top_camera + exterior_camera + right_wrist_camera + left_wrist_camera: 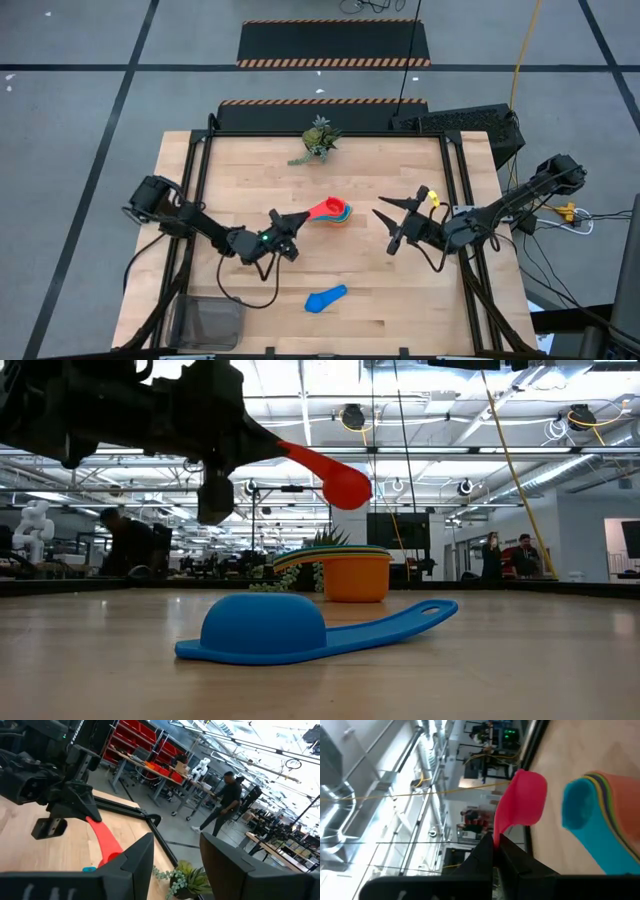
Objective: Nest measuring cups in basket
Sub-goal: Stack the red measuring cup on top of the light blue measuring cup
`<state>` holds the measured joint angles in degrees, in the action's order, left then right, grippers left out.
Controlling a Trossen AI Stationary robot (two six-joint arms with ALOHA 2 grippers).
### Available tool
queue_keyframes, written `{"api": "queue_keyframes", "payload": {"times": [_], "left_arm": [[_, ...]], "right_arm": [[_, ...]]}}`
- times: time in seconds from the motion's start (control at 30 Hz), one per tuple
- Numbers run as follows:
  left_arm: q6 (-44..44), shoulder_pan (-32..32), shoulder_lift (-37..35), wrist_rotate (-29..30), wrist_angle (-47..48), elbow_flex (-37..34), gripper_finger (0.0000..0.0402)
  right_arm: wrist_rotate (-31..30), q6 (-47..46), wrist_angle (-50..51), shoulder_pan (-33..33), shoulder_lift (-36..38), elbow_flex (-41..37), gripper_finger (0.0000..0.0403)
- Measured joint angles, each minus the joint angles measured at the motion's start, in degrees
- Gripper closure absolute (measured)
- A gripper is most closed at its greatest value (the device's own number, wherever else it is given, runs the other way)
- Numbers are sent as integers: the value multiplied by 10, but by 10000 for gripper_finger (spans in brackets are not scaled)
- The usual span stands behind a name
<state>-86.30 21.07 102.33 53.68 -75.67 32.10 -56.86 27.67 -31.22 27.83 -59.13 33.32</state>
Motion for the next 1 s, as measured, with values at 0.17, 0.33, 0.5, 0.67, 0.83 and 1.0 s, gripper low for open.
{"api": "queue_keyframes", "payload": {"times": [0.17,0.33,0.5,0.67,0.83,1.0], "left_arm": [[8,-7,1,-18,-18,0,393],[17,-11,1,-24,-8,0,397],[36,-19,1,-32,12,0,390],[47,-31,1,-43,56,0,396],[51,-38,1,-56,70,0,391],[64,-45,1,-109,71,0,395]], "right_arm": [[5,-52,5,0,0,0,248],[56,-91,5,0,0,0,248],[62,-121,6,0,0,0,248],[62,-142,7,0,0,0,248],[62,-163,7,0,0,0,248],[62,-173,7,0,0,0,248]]}}
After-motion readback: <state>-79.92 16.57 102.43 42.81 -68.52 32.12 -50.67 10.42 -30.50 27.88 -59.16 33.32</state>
